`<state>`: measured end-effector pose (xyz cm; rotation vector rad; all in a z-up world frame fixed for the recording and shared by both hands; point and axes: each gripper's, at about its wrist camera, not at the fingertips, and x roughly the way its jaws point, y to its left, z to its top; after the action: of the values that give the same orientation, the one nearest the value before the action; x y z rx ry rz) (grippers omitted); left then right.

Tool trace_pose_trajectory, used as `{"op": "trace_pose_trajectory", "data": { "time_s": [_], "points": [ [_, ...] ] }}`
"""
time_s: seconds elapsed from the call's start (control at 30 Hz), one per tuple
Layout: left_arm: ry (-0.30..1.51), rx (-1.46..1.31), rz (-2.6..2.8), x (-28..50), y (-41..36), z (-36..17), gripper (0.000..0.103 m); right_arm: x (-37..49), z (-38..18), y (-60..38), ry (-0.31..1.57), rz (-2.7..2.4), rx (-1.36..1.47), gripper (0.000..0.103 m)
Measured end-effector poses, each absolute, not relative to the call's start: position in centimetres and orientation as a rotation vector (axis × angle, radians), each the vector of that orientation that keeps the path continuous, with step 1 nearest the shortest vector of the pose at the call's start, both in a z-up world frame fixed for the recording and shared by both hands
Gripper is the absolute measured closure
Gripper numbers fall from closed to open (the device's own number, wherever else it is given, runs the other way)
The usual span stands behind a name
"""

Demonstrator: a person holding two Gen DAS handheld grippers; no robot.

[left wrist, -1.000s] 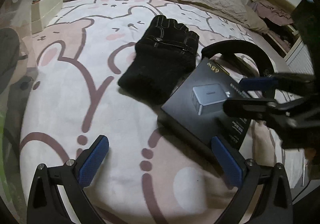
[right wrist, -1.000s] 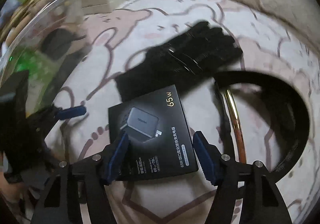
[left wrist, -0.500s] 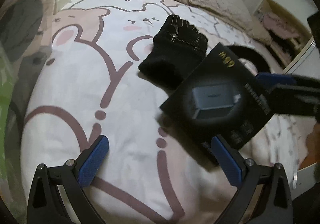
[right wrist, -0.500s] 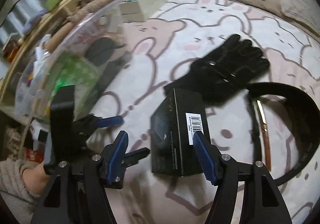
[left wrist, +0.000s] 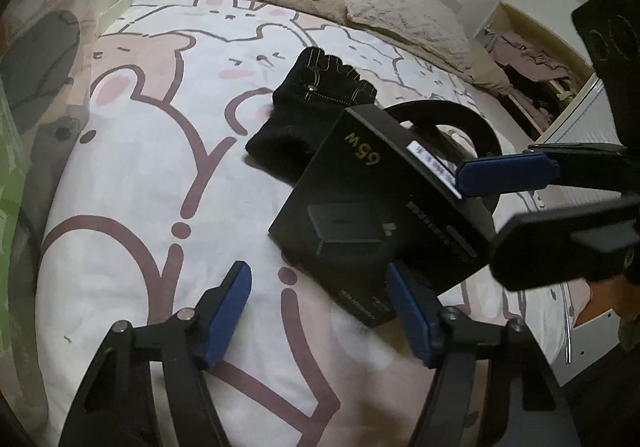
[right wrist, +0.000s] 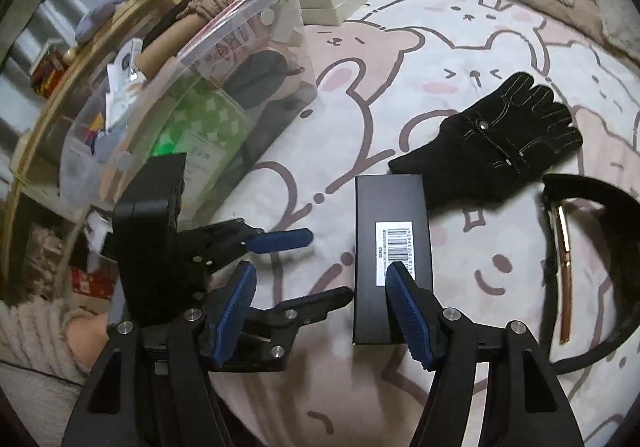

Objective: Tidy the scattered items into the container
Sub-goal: 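Grasp the black charger box with the right tool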

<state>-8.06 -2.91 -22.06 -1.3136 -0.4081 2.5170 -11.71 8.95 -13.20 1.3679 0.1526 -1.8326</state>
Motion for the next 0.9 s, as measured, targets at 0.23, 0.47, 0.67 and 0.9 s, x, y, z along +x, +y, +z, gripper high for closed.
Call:
{"op": "trace_pose_trajectory", "data": {
  "time_s": [0.23, 0.47, 0.67, 0.9],
  "points": [
    [-0.410, -1.208, 2.512, -6.9, -3.4, -20.5, 0.034, -13.2, -12.1, 10.2, 0.140, -1.995, 1.357, 0.035],
    [-0.425, -1.152, 2.475, -6.5, -3.6, -20.0, 0.034, -13.8, -13.7, 8.7, 0.243, -2.021, 1.411, 0.035],
    [-0.414, -1.129, 2.470, -5.9, -4.0, -19.5, 0.034, -14.2, -15.6, 7.4, 0.325, -2.005, 1.469, 0.035],
    [-0.342, -1.104, 2.518, -4.9, -5.0, -18.7, 0.034, -14.5, -17.5, 6.2, 0.415, -1.997, 1.508, 0.047]
  ]
}}
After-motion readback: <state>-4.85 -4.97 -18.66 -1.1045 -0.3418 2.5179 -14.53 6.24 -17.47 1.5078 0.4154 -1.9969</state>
